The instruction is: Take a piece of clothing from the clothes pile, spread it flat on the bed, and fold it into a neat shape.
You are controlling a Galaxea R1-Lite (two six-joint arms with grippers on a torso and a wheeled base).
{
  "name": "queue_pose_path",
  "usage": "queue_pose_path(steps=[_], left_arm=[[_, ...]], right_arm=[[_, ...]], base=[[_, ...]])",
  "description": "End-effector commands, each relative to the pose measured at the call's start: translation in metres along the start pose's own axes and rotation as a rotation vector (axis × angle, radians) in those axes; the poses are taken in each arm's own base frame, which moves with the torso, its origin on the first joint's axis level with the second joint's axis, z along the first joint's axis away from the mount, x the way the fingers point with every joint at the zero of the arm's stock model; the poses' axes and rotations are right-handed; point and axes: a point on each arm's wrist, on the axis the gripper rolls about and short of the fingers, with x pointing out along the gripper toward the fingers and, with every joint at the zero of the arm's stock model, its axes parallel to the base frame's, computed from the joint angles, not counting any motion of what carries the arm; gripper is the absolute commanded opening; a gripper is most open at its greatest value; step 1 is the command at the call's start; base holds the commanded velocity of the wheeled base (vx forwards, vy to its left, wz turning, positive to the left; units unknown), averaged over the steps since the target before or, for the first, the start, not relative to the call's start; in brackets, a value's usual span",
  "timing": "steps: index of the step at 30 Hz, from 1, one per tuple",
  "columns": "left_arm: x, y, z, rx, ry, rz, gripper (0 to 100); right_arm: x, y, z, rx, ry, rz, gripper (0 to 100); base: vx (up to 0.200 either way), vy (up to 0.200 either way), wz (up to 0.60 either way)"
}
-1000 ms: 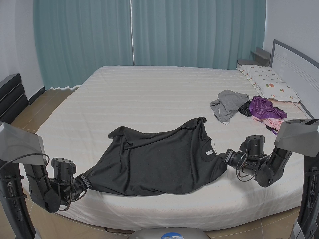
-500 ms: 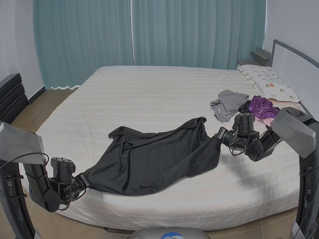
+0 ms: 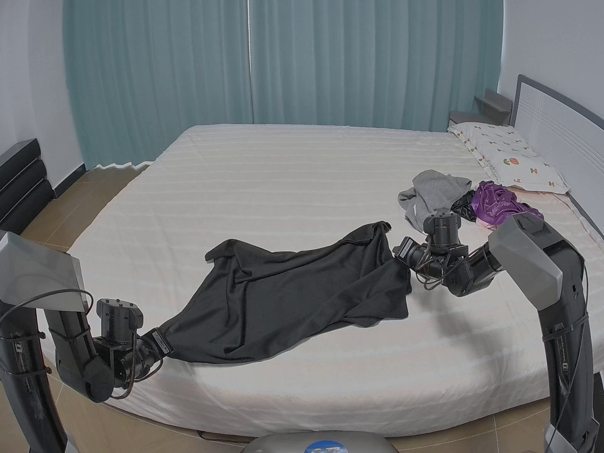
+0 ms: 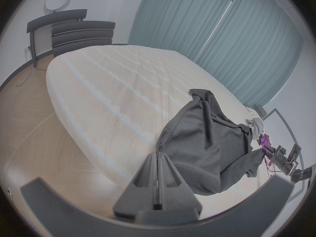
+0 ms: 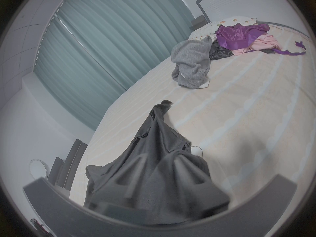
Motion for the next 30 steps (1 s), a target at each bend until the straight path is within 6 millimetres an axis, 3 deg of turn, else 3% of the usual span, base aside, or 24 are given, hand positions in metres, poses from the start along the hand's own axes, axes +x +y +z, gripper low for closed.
queue_pose_path(steps=[1,4,6,7,8,13,18,23,30], left_arm=[[0.001,0.000,-0.001,0.000,0.002,0.002,0],[0.001,0.000,-0.001,0.000,0.002,0.002,0],[0.001,0.000,-0.001,0.000,0.002,0.002,0],[0.001,0.000,-0.001,0.000,0.003,0.001,0],[0.001,0.001,0.000,-0.001,0.003,0.002,0],[0.000,0.001,0.000,-0.004,0.003,0.002,0],[0.000,0.001,0.000,-0.005,0.001,0.002,0],[-0.001,0.001,0.001,-0.005,0.000,0.001,0],[0.000,0.002,0.000,-0.003,0.004,0.004,0]], right_arm=[[0.004,-0.009,-0.009,0.004,0.018,-0.018,100],[-0.014,-0.007,0.005,0.004,0.015,-0.012,100],[-0.014,-0.007,0.005,0.004,0.015,-0.012,100],[-0.035,-0.005,0.013,-0.019,0.045,0.012,100],[-0.036,-0.006,0.014,-0.019,0.048,0.014,100],[-0.067,-0.027,-0.015,-0.106,0.245,0.025,100],[-0.077,-0.041,-0.041,-0.168,0.357,0.016,100],[-0.077,-0.045,-0.047,-0.221,0.384,0.023,100],[-0.060,-0.044,-0.055,-0.239,0.366,0.047,100]], base=[[0.000,0.000,0.00],[0.000,0.000,0.00],[0.000,0.000,0.00],[0.000,0.000,0.00],[0.000,0.000,0.00],[0.000,0.000,0.00],[0.000,0.000,0.00],[0.000,0.000,0.00],[0.000,0.000,0.00]])
